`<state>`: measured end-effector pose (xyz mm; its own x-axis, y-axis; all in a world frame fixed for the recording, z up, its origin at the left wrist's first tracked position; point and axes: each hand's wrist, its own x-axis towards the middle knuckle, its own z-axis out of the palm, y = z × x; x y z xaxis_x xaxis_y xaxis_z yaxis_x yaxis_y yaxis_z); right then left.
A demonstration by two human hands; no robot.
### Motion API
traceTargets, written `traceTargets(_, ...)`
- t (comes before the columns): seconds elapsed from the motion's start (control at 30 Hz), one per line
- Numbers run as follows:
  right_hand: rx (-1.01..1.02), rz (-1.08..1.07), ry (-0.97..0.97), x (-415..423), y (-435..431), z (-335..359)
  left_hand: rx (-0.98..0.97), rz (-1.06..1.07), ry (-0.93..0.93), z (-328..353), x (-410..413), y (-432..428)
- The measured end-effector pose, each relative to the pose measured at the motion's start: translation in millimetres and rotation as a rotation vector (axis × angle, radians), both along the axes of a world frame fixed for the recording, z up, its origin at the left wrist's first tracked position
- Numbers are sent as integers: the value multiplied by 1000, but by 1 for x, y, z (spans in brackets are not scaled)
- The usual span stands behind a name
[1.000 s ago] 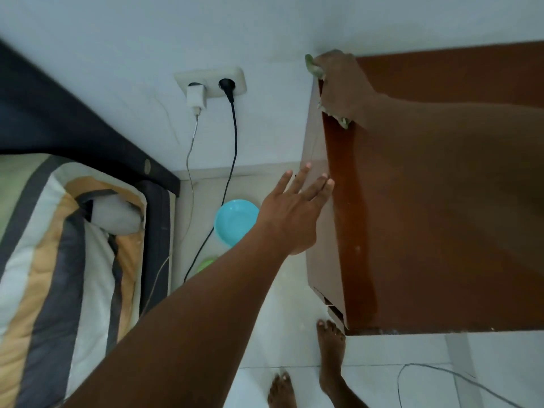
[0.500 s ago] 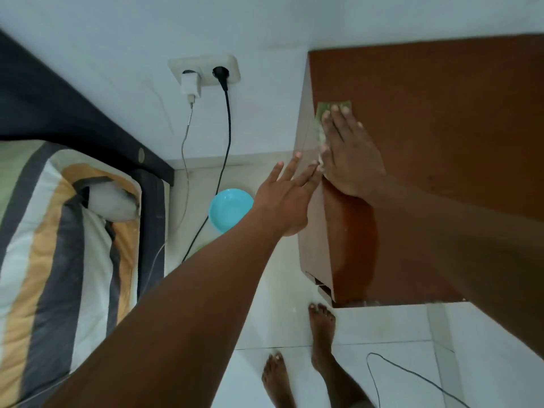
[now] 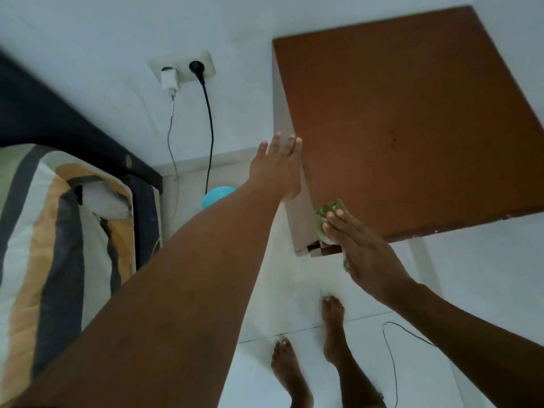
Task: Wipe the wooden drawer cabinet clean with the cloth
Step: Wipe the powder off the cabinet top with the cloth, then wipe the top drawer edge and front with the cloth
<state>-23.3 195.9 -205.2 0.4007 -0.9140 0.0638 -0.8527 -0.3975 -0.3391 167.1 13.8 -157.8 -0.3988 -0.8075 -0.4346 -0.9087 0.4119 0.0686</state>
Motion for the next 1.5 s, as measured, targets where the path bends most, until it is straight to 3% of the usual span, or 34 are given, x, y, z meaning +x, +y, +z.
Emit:
traceTargets(0.2,28,31,105,-31,46,29,-104,-32,135,-6,-5,61)
traceTargets(0.37,-43,-314,-47,-73,59,38,-176,-125,281,-20,-20,114)
traceTargets(0.7,-244,-536,-182,-92,33,37,-266,-210,361,-35,-56,188)
traceTargets(0.83,-332,-529,-204,-100,28,46,-284,-195,298,-44,-62,217)
traceTargets(1.0,-14,-432,-28,-105,19,31,-317,-88,262,-53,-72,241)
traceTargets(1.07,24,-393,15,-108,23,20,-366,-47,263,-59,-76,247)
traceTargets(1.5,-201,-356,18,-113,32,-12,-633,-13,236,-118,-83,250)
